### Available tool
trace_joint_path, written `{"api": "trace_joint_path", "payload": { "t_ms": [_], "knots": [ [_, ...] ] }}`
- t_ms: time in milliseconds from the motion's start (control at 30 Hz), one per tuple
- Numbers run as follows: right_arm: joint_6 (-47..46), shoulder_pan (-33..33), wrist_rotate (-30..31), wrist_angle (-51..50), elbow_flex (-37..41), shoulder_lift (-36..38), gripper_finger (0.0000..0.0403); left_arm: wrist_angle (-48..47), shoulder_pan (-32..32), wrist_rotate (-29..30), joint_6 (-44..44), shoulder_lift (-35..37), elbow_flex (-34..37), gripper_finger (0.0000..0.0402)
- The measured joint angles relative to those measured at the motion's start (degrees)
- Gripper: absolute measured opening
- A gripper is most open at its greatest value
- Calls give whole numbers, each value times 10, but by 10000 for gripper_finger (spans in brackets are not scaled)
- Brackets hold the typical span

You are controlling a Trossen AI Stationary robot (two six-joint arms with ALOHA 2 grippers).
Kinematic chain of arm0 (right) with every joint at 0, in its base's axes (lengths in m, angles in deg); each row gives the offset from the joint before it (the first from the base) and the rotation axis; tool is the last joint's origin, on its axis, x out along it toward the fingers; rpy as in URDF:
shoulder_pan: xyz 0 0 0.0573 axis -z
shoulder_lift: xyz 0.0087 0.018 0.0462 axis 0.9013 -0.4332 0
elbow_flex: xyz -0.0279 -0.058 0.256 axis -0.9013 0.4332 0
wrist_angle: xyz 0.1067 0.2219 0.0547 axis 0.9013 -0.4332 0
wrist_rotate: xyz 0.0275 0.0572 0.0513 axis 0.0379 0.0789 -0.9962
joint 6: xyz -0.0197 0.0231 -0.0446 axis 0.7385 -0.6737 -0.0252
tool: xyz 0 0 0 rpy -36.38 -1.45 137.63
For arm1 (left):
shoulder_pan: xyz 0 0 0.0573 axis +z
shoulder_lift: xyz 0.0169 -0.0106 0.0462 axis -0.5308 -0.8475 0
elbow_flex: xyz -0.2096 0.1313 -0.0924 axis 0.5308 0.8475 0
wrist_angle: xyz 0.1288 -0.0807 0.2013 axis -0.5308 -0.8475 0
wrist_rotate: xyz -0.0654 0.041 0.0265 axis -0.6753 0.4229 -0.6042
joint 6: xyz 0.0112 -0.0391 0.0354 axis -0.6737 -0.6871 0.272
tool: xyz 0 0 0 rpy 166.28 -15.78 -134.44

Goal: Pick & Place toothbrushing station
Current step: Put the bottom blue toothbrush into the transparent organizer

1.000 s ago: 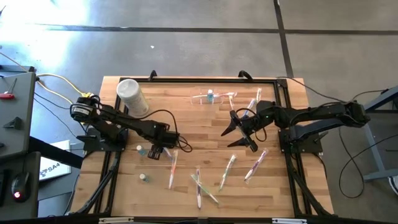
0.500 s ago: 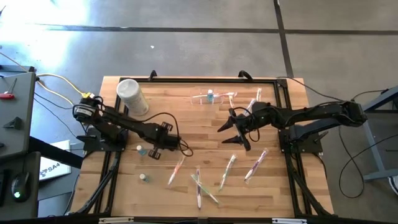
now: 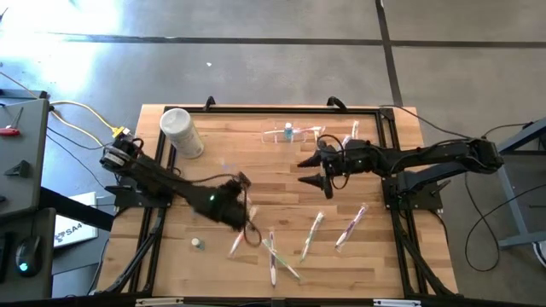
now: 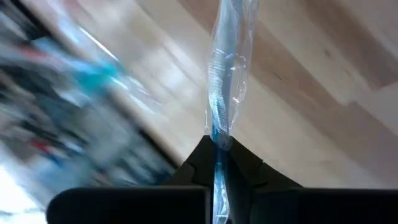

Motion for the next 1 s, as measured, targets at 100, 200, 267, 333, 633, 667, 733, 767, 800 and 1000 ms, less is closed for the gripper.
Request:
{"api": "trace_joint_path", "payload": {
  "t_ms": [100,200,267,333,633,667,733,767,800,1000],
  "knots": [
    [-33,0,14,3,0,0,237,100,-45,39,148,1,-27,9],
    [-85,0,9,4,0,0,237,251,-80,66,306,1,-38,9],
    [-116,0,2,5,0,0,237,329,-95,69,399,2,-41,9],
    [-142,-1,-24,12,0,0,237,385,-103,69,479,-1,-40,10],
    [-98,-44,-58,97,0,-41,237,491,-78,69,616,-36,-45,10],
    [-83,-51,-51,108,0,-48,237,498,-72,70,616,-36,-45,10],
    [-61,-63,-47,123,0,-66,237,502,-63,67,616,-34,-47,10],
    [-55,-67,-47,138,0,-77,237,502,-60,67,616,-34,-47,10],
    [-54,-70,-47,149,0,-85,237,501,-57,67,619,-34,-47,10],
    [-52,-71,-43,209,0,-128,237,508,-59,57,630,-35,-47,10]
  ]
}}
